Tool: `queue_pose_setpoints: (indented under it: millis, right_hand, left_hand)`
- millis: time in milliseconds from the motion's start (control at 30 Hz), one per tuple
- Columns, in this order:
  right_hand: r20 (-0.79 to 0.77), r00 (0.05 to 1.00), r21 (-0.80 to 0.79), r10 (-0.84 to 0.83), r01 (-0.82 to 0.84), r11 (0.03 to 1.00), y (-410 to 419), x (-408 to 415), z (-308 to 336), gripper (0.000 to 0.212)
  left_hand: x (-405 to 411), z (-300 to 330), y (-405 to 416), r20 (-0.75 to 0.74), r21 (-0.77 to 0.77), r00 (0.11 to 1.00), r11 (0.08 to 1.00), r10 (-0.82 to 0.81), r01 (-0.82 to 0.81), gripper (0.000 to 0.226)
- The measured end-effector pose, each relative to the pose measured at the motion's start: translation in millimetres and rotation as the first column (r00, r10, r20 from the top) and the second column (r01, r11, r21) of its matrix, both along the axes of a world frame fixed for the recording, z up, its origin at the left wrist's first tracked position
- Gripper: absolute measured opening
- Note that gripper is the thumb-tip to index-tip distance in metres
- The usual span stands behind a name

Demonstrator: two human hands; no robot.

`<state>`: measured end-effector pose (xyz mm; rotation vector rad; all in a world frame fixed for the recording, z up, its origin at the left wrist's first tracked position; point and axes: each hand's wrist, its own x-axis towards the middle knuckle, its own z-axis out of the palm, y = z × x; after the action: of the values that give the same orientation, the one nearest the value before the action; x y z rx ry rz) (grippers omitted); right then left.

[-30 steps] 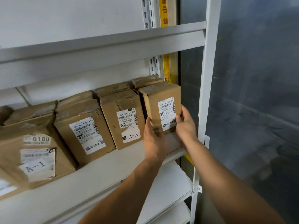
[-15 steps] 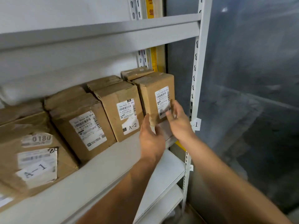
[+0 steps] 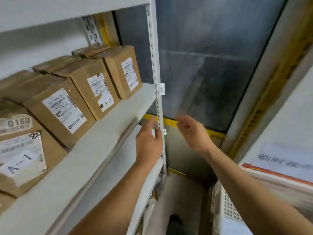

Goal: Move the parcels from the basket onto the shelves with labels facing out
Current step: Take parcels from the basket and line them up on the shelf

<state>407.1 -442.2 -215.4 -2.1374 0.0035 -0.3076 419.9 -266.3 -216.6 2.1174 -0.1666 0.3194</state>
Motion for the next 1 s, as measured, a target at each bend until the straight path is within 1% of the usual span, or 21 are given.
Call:
queue_pose_setpoints:
  millis: [100, 200, 267, 333, 433, 533, 633, 767, 867, 1000]
  right_hand:
    - [-0.118, 0.988, -0.063, -0.104, 0.097, 0.993, -34.3, -50.4, -31.9, 0.035]
    - [-0.229, 0.953, -0.108, -0.2, 0.18, 0.978, -69.2, -101.5, -66.0, 0.035]
    - [-0.299, 0.918, -0.127, -0.26, 0.232, 0.964, -89.8, -134.5, -86.4, 0.034]
    - [-0.359, 0.882, -0.109, -0.304, 0.284, 0.953, -108.5, -165.8, -105.9, 0.036]
    - [-0.443, 0.825, -0.089, -0.35, 0.348, 0.933, -138.3, -211.8, -133.4, 0.035]
    - [-0.543, 0.749, -0.121, -0.38, 0.379, 0.918, -176.0, -249.8, -163.7, 0.04]
    - [-0.645, 0.673, -0.122, -0.362, 0.378, 0.918, -218.7, -281.1, -199.5, 0.047]
    - [-0.741, 0.586, -0.114, -0.326, 0.37, 0.922, -272.6, -313.7, -243.6, 0.049]
    - [-0.798, 0.523, -0.07, -0.3, 0.414, 0.908, -299.7, -329.9, -275.8, 0.049]
    - [-0.87, 0.428, -0.016, -0.244, 0.47, 0.882, -320.8, -343.8, -330.3, 0.056]
  left_hand:
    - [-26.0, -22.6, -22.4, -0.102, 0.075, 0.987, 0.988, -0.126, 0.134, 0.041]
    - [-50.0, -49.0, -52.3, -0.207, 0.152, 0.948, 0.949, -0.241, 0.275, 0.044]
    - [-67.7, -66.0, -74.1, -0.277, 0.178, 0.912, 0.917, -0.302, 0.357, 0.045]
    - [-86.9, -83.6, -96.5, -0.336, 0.203, 0.874, 0.878, -0.353, 0.433, 0.045]
    - [-117.4, -112.4, -131.8, -0.43, 0.23, 0.81, 0.819, -0.399, 0.526, 0.045]
    - [-144.5, -142.2, -168.0, -0.497, 0.245, 0.744, 0.75, -0.446, 0.614, 0.045]
    - [-165.6, -174.4, -204.9, -0.582, 0.274, 0.681, 0.681, -0.445, 0.679, 0.043]
    - [-188.7, -227.1, -249.8, -0.697, 0.298, 0.612, 0.624, -0.375, 0.722, 0.046]
    - [-199.8, -263.3, -276.5, -0.762, 0.288, 0.561, 0.607, -0.323, 0.74, 0.051]
    - [-204.8, -326.5, -306.4, -0.837, 0.261, 0.489, 0.604, -0.248, 0.753, 0.057]
